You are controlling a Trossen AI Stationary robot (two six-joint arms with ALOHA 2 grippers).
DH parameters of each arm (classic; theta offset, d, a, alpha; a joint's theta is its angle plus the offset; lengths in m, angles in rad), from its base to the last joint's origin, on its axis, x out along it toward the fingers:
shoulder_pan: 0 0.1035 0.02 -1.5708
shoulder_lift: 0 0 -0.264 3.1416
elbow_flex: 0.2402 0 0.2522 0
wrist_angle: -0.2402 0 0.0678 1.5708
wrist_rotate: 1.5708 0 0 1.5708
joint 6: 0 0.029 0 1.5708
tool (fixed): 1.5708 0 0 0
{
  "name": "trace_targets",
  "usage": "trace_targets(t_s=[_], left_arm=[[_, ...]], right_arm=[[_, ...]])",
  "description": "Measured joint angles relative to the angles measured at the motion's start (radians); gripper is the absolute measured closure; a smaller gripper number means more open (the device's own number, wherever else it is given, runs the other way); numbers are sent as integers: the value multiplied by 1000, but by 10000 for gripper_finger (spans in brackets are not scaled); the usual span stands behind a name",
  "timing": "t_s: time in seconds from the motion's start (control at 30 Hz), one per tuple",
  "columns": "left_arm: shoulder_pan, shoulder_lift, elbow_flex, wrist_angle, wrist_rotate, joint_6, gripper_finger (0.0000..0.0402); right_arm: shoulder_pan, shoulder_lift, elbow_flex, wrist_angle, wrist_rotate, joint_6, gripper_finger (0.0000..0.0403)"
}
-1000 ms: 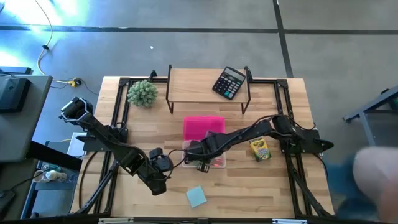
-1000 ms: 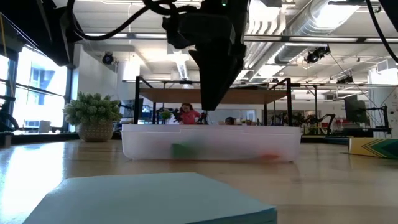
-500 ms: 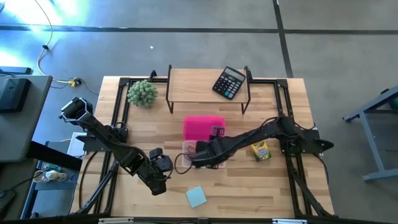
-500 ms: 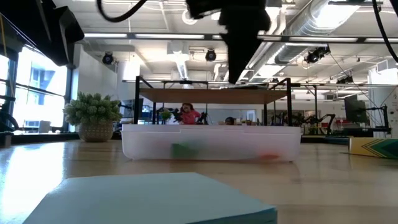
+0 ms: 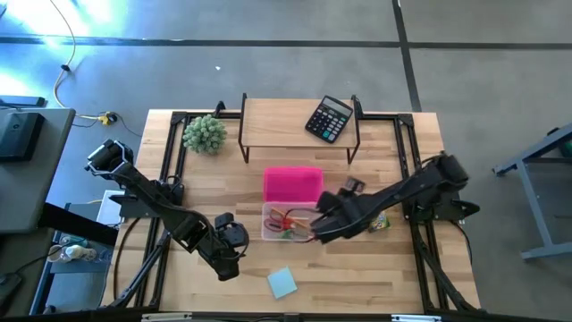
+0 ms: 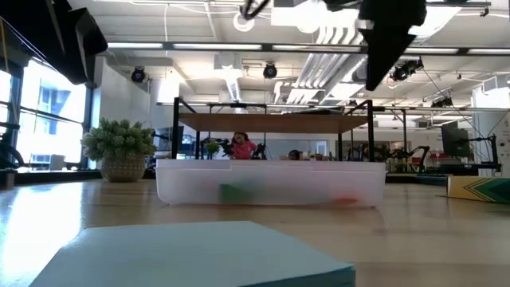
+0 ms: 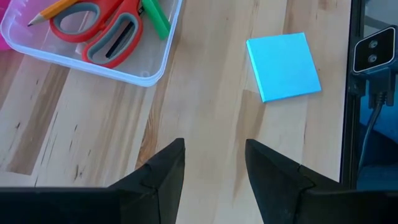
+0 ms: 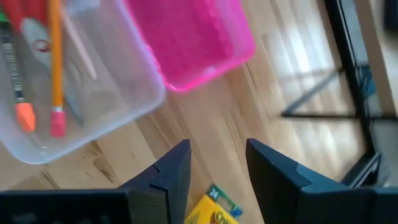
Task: Pack school essentials
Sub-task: Put the crayon box into the supply box
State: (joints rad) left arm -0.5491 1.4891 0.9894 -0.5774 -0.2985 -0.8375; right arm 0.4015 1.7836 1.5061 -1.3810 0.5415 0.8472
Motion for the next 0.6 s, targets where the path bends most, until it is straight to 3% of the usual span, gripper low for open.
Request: trace_targets(t_s=[0.3,0.6], left_arm=[[12,0,0,1,-20,3,245],[36,0,0,8,-34,2,245]], right_arm=[[0,-318,-256,27,-38,236,259],[0,-556,-345,1,-63,335,259]])
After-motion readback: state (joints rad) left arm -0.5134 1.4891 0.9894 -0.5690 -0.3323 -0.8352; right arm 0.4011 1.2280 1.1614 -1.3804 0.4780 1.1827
